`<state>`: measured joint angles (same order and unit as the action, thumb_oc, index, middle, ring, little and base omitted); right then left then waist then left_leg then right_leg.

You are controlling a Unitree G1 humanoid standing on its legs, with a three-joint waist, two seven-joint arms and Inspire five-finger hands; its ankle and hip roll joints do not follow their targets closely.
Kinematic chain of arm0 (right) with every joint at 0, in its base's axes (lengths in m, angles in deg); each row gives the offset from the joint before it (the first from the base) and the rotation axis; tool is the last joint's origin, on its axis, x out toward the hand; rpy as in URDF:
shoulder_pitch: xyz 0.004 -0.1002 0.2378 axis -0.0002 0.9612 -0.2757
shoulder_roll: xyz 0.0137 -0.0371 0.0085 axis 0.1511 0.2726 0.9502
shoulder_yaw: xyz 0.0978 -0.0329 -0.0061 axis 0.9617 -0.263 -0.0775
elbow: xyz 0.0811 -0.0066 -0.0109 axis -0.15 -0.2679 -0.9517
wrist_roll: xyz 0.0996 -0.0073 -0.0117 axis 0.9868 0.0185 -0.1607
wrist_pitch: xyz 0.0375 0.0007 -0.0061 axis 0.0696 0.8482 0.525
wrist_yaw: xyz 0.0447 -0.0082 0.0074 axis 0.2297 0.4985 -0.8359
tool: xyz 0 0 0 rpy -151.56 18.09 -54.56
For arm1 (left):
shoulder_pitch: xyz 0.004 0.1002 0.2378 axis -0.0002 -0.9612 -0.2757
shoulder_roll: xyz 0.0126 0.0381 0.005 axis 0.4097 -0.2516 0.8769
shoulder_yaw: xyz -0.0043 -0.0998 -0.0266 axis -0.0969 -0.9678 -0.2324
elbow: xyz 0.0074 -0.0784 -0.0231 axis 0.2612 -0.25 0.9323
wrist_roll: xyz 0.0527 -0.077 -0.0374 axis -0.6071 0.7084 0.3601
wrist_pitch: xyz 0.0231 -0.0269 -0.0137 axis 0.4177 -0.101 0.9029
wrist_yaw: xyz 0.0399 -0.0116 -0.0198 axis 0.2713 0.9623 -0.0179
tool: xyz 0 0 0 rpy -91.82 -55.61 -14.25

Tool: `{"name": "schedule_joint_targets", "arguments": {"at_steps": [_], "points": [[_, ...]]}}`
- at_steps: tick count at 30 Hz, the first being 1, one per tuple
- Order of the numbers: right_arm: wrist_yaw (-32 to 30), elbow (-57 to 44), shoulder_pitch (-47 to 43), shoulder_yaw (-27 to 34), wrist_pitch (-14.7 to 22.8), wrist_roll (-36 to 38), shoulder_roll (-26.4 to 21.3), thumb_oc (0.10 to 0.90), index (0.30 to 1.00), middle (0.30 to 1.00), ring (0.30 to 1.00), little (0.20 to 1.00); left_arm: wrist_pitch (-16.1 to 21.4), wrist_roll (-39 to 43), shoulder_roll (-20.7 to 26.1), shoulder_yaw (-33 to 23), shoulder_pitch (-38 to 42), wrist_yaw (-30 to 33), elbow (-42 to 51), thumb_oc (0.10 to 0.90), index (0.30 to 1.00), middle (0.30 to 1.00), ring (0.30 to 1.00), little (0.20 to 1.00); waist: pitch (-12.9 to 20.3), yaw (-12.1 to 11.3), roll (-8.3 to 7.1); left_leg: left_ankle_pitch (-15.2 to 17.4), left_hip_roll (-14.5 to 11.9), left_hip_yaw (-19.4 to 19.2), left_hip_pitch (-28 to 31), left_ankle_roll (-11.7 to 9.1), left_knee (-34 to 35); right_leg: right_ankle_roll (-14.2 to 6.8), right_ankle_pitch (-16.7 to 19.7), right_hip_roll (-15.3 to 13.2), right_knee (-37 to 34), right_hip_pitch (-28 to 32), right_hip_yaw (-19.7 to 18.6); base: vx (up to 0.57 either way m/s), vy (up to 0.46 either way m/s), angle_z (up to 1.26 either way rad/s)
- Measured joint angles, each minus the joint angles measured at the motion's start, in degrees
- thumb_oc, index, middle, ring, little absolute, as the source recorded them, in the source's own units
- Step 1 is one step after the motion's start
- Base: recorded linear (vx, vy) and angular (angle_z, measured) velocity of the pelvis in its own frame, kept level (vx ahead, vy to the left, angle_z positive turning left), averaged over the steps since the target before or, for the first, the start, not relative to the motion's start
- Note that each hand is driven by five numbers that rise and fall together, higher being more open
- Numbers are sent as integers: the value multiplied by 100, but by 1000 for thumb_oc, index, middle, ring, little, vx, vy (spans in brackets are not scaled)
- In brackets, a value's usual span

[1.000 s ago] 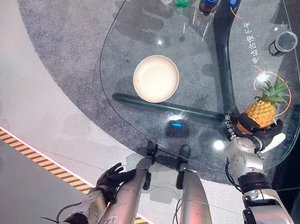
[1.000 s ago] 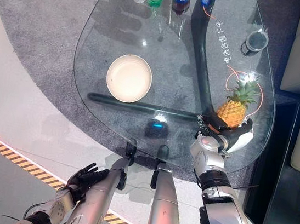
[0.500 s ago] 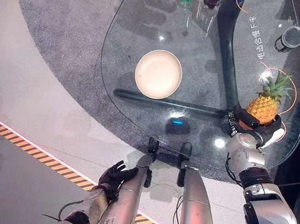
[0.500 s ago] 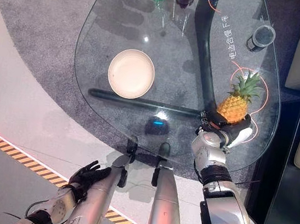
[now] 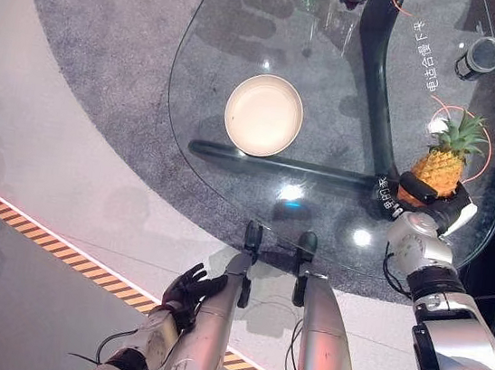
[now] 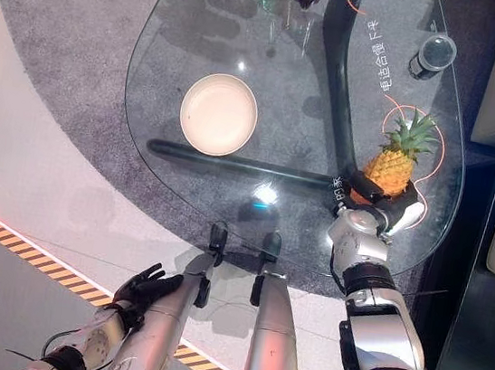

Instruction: Pick up the fruit to the plate

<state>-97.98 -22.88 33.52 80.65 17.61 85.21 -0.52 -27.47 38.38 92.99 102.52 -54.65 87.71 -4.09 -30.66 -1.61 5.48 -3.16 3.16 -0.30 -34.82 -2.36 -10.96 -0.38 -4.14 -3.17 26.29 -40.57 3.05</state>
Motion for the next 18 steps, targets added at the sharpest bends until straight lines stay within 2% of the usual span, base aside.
{"name": "schedule_joint_targets", "arguments": {"at_steps": [15, 18], "points": [[404, 228, -2, 19, -305, 9, -173, 100, 300, 300, 300, 200, 90, 8, 3, -57, 15, -109, -15, 800, 900, 900, 900, 900, 0, -121, -1, 73, 6, 120, 122, 0, -13, 7, 3, -17, -5, 155, 128, 3, -5, 3], [594, 117, 158, 5, -283, 25, -149, 100, 300, 300, 300, 200, 150, 21, 5, -229, 11, -84, -4, 800, 900, 900, 900, 900, 1, -123, -3, 72, 14, 134, 207, 0, -20, 9, 5, -17, -16, 254, 129, 0, 0, 0]]}}
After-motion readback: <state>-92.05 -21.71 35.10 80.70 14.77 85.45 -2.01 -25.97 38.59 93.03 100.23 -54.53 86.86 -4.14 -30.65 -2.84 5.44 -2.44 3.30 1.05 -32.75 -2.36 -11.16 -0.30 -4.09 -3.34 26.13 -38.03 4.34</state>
